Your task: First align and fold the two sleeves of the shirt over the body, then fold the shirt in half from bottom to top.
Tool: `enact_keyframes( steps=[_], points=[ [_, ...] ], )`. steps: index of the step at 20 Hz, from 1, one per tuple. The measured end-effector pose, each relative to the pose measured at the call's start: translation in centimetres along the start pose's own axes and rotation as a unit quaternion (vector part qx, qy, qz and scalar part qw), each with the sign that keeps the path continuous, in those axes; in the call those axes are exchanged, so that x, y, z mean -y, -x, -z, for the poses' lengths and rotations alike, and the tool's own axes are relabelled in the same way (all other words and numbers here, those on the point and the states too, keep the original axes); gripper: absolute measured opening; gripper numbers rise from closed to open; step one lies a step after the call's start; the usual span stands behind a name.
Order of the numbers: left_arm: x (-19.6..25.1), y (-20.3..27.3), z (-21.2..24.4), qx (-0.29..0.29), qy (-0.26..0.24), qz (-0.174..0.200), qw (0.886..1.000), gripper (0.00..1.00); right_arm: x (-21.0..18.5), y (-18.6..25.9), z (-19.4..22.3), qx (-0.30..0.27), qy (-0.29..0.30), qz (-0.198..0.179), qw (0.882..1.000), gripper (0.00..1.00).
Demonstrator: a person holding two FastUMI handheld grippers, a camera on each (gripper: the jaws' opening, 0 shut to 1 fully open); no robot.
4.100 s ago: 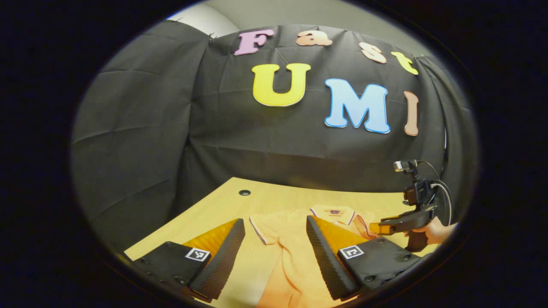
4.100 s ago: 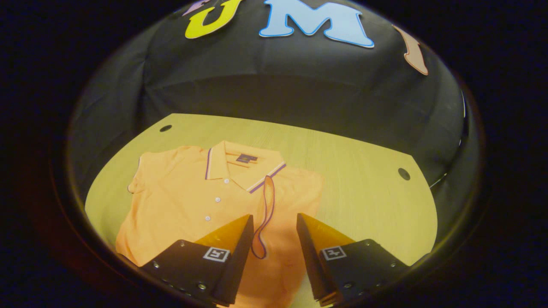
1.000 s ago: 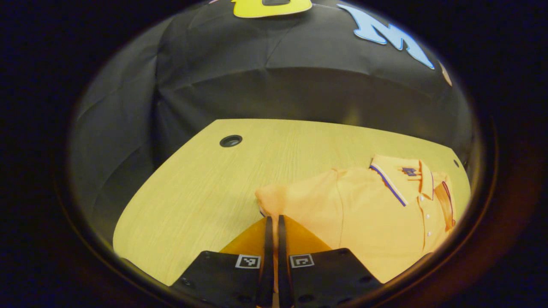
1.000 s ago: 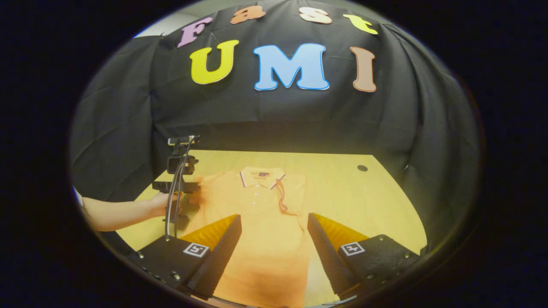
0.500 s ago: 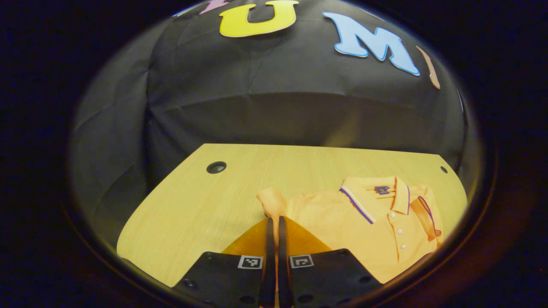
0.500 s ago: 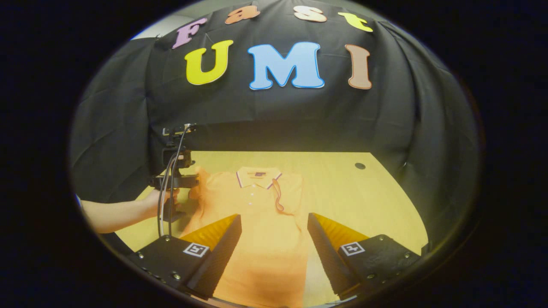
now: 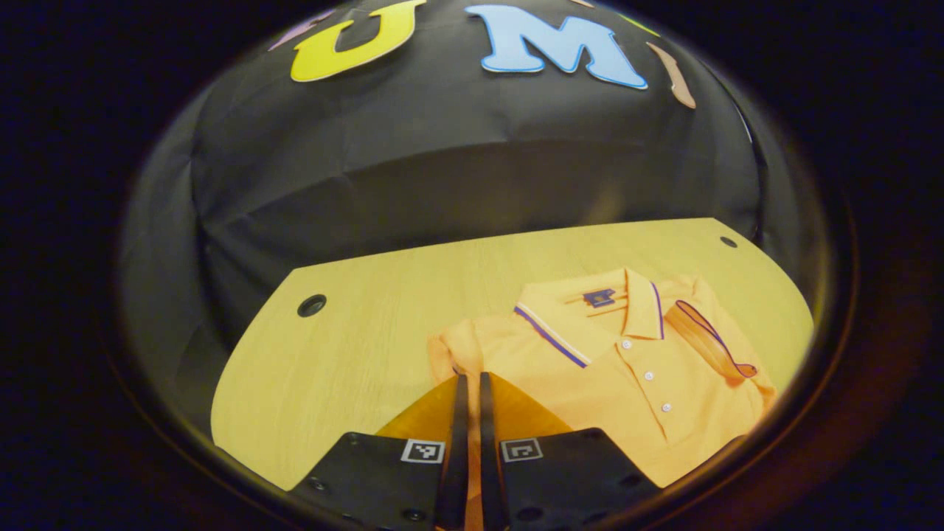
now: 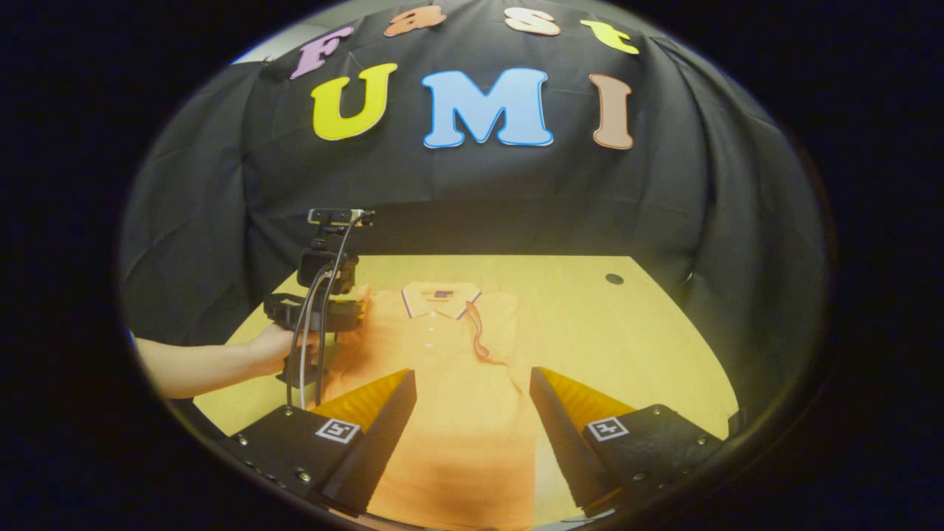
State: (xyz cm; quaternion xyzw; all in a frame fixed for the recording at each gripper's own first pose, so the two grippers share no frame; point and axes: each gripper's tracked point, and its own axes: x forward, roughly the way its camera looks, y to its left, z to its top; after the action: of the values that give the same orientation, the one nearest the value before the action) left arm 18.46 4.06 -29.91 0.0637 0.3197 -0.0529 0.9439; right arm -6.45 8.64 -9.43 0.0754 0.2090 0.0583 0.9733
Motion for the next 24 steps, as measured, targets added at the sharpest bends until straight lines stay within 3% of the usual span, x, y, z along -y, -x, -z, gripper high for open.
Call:
enact_keyframes(
  steps=[5,6,7,8,12,15,18,24],
  points=[
    [1.0,1.0,0.0,0.003,-0.011,0.022,1.000,0.27,-0.8,0.2,0.4,0.006,0.000,-0.003,1.000,0.96],
    [1.2,1.4,0.0,0.004,-0.011,0.021,1.000,0.40,-0.8,0.2,0.3,0.009,0.006,-0.006,1.000,0.96],
    [1.3,1.8,0.0,0.005,-0.009,0.023,1.000,0.46,-0.7,0.3,0.4,0.011,0.012,-0.008,1.000,0.96],
    [1.4,2.5,0.0,0.007,-0.008,0.021,1.000,0.45,-0.6,0.4,0.5,0.013,0.015,-0.012,1.000,0.96],
    [2.2,5.8,0.7,0.014,0.006,0.026,1.000,0.57,0.5,1.0,1.6,0.017,0.023,-0.022,0.999,0.96],
    [3.0,8.5,1.9,0.015,0.020,0.028,0.999,0.77,1.7,1.2,3.5,0.009,0.031,-0.025,0.999,0.96],
    [3.7,11.3,3.3,0.013,0.025,0.028,0.999,0.91,3.0,1.4,5.2,-0.003,0.033,-0.021,0.999,0.96],
    [5.2,16.5,6.7,0.008,0.025,0.035,0.999,0.96,4.3,1.6,8.7,-0.030,0.029,-0.026,0.999,0.96]
  ],
)
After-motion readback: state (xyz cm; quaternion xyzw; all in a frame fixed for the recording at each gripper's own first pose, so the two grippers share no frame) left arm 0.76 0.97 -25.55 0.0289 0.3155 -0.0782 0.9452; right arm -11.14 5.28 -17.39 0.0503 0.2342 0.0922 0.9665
